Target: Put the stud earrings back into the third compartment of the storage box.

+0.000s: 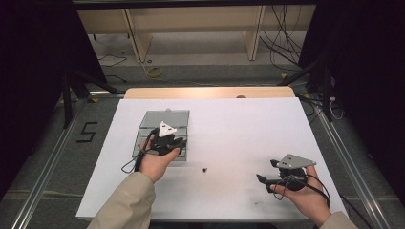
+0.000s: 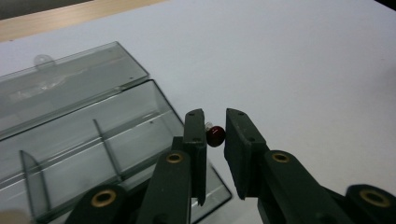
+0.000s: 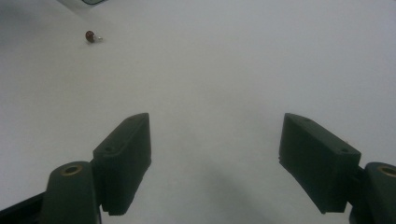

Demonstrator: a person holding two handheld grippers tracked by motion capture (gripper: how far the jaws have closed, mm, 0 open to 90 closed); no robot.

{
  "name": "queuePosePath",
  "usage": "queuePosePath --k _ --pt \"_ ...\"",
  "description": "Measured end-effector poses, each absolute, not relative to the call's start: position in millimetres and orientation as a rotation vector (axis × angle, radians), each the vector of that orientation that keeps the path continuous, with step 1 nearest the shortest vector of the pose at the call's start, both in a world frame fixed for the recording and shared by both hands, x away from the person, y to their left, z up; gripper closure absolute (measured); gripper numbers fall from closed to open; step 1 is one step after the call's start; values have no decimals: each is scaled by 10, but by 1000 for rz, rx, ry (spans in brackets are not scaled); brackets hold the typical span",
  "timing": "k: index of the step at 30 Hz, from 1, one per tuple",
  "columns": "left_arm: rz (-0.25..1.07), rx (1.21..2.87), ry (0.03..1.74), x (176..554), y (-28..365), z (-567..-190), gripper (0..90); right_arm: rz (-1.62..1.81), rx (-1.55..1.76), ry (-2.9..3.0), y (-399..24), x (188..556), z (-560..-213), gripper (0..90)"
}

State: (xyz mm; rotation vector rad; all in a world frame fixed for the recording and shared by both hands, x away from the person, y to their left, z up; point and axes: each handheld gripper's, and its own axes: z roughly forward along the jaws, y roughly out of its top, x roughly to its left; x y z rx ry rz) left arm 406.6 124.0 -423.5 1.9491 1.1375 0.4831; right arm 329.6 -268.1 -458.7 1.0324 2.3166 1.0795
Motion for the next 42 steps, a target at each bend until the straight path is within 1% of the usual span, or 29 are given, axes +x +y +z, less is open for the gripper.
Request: queuePosePath --k 4,31,37,40,42 --pt "518 1958 1162 4155 1295 -4271 776 1081 1030 2315 -2680 3301 -4587 261" --pt "542 2013 1219 4498 1273 -4523 767 1075 1023 2318 -2685 3304 -4580 260" --pt "557 2010 1221 4540 1301 -4554 712 1073 1021 2320 -2683 3302 -4581 260" --pt "545 1998 1190 4520 1294 -4530 647 1075 1022 2318 -2691 3294 -4576 260" --pt "552 1996 1178 4492 1281 -4502 627 1079 1024 2315 -2697 3294 -4574 260"
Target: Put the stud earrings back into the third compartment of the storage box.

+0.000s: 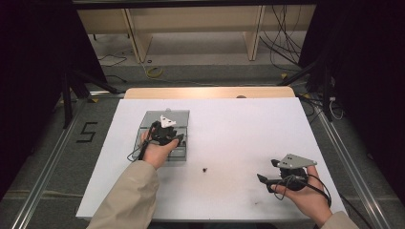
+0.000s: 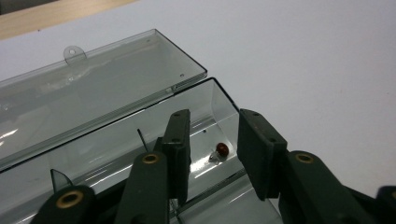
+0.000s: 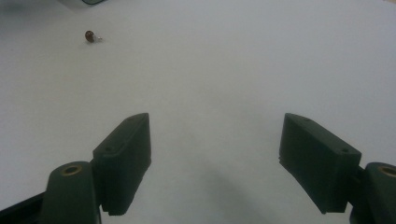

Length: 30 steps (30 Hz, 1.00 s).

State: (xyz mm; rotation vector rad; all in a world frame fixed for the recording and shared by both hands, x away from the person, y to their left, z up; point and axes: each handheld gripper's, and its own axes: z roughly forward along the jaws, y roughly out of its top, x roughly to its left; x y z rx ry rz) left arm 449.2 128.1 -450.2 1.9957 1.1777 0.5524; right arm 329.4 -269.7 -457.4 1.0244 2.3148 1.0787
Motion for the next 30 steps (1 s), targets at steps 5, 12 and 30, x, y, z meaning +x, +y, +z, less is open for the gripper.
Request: queuePosePath --k 5,12,30 --pt "534 2010 1139 4371 1213 -4440 511 1079 1027 2317 -2707 3295 -4575 260" --pt "515 2063 1049 4171 1033 -4395 460 1079 1026 2320 -2709 3293 -4573 258" --pt "377 2249 816 3764 596 -4714 437 1079 1025 2323 -2712 3287 -4576 258"
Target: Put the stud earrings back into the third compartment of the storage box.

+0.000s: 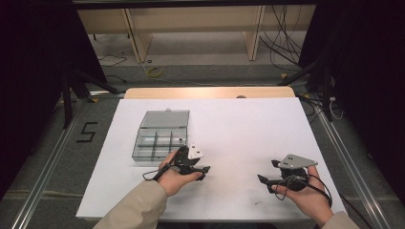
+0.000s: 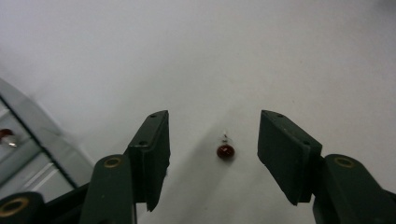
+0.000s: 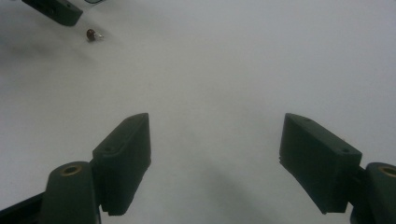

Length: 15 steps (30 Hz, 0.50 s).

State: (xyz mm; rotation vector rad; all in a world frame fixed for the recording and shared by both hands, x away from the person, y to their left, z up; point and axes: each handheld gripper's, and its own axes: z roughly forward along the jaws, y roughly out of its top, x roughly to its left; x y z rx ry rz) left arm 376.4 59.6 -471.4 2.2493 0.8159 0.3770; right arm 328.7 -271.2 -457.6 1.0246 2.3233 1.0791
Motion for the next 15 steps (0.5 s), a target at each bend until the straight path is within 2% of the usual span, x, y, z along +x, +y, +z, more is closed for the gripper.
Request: queuePosePath --k 15 --pt "310 2283 825 3788 526 -4866 554 1073 1024 2332 -2709 3290 -4584 259"
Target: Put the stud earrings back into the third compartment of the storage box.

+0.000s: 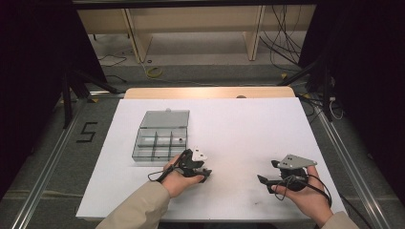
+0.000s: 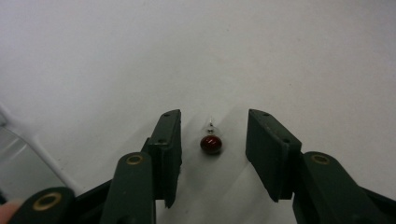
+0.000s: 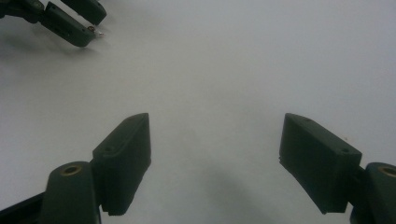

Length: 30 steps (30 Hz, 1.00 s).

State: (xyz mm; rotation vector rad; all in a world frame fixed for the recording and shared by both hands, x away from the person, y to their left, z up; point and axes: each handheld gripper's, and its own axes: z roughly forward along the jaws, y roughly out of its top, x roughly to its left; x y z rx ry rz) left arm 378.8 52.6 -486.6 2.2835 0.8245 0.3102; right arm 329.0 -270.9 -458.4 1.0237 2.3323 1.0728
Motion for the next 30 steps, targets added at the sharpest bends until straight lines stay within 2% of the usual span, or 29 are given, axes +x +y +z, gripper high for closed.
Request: queuePosePath --k 5,12,22,30 --pt "296 2278 834 3800 535 -4867 581 1070 1028 2333 -2716 3292 -4590 259" --pt "271 2269 867 3841 571 -4864 673 1069 1024 2335 -2710 3292 -4593 260" --pt "315 2306 852 3819 530 -4847 784 1065 1030 2339 -2714 3292 -4597 260" --pt "333 2308 860 3804 512 -4841 795 1064 1030 2340 -2711 3293 -4598 260"
